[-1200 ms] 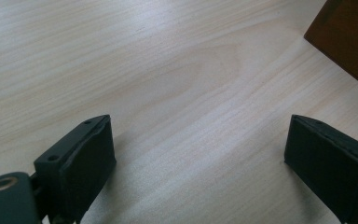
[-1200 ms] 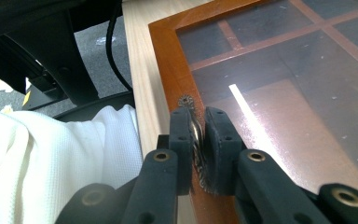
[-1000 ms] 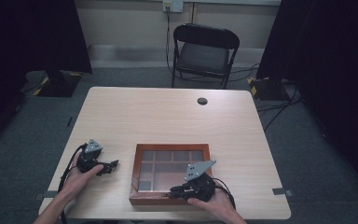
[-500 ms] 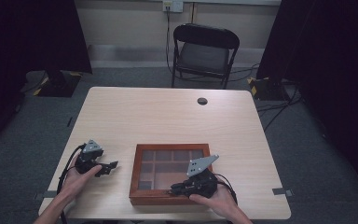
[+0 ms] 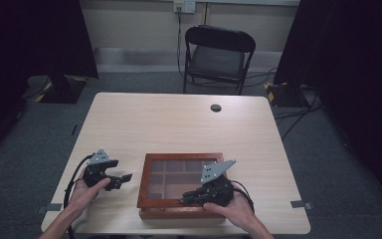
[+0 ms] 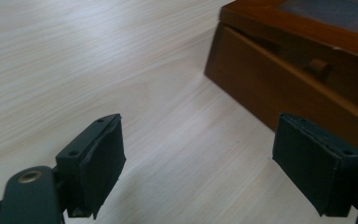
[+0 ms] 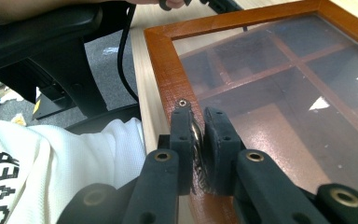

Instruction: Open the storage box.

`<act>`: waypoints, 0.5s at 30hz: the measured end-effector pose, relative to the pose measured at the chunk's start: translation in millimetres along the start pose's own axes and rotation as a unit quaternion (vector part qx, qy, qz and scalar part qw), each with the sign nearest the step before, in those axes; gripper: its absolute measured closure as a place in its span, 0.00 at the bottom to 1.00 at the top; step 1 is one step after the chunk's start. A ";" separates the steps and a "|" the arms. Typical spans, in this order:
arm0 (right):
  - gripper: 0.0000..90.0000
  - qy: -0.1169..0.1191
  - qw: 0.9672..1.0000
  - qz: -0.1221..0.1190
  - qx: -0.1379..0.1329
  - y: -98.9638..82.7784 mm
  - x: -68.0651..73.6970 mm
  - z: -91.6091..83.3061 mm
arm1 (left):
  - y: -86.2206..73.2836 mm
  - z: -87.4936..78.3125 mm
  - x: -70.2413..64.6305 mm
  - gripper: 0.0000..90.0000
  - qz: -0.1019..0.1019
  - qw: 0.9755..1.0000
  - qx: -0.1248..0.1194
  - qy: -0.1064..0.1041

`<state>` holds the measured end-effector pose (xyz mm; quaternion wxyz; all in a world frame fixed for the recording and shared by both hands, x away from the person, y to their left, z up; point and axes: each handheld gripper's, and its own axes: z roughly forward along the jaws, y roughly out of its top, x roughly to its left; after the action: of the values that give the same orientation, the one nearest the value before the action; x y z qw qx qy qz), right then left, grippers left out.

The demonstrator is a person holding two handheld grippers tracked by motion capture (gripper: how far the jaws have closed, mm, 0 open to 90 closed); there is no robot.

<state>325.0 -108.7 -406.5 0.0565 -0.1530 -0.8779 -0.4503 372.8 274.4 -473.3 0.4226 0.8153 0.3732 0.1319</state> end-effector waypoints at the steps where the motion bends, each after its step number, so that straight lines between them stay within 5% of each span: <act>1: 0.92 -0.001 1.000 0.001 -0.002 2.0 -0.1 -1.7 | 1.9 -0.1 -4.0 0.18 0.007 1.000 0.000 -0.005; 15: 0.92 -0.007 1.000 -0.002 -0.001 15.3 -0.2 -9.6 | 9.7 3.8 -23.9 0.18 0.027 0.999 -0.020 -0.040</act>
<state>329.7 -108.2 -389.2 0.0489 -0.1544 -0.8780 -0.4504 363.2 251.3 -465.5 0.4495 0.8210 0.3316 0.1179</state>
